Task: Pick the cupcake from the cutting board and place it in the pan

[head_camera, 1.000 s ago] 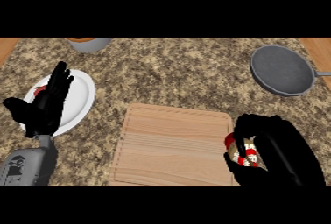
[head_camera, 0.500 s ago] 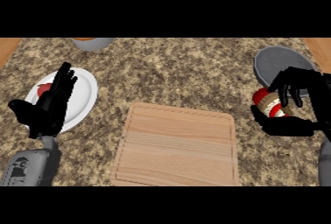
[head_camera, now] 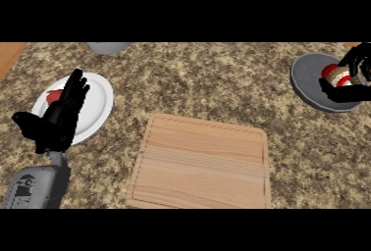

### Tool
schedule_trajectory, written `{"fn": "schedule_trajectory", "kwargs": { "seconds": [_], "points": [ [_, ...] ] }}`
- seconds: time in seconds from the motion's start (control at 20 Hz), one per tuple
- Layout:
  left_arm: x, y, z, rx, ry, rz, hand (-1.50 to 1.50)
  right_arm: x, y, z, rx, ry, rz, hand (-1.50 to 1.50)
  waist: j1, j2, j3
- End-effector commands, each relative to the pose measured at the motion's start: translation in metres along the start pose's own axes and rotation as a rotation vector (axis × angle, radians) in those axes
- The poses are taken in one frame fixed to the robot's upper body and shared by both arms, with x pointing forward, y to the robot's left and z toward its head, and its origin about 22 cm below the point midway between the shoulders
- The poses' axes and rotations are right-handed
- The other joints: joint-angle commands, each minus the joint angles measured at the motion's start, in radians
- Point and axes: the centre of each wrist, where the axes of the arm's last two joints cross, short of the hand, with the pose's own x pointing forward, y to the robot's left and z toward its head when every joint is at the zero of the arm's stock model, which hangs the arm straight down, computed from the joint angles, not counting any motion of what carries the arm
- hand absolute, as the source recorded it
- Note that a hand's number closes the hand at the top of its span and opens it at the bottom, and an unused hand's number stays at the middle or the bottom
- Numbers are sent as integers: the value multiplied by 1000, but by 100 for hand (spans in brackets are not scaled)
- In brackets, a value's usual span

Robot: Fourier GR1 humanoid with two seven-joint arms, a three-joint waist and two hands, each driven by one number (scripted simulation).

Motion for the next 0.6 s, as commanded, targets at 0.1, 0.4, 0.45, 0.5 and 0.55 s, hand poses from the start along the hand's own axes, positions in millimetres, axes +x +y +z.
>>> {"fn": "schedule_trajectory", "kwargs": {
  "seconds": [0.1, 0.4, 0.45, 0.5, 0.55],
  "points": [
    [10, -22, -8, -11, -21, 1, 0, -60, 0, -15, -63, 42, 158, 150, 18, 11, 2],
    [6, -13, -13, -55, -25, 13, 0, -81, 1, -29, -101, 94, 137, 150, 54, 28, 4],
    [7, -25, -14, -53, -41, -1, 0, -83, 6, -30, -95, 94, 122, 150, 44, 23, 3],
    [7, -22, -12, -43, -34, 2, 0, -90, -1, -27, -92, 93, 116, 150, 46, 23, 4],
    [18, -23, -17, -68, -45, 12, 0, -96, 12, -21, -85, 110, 135, 150, 58, 28, 5]
  ]
}}
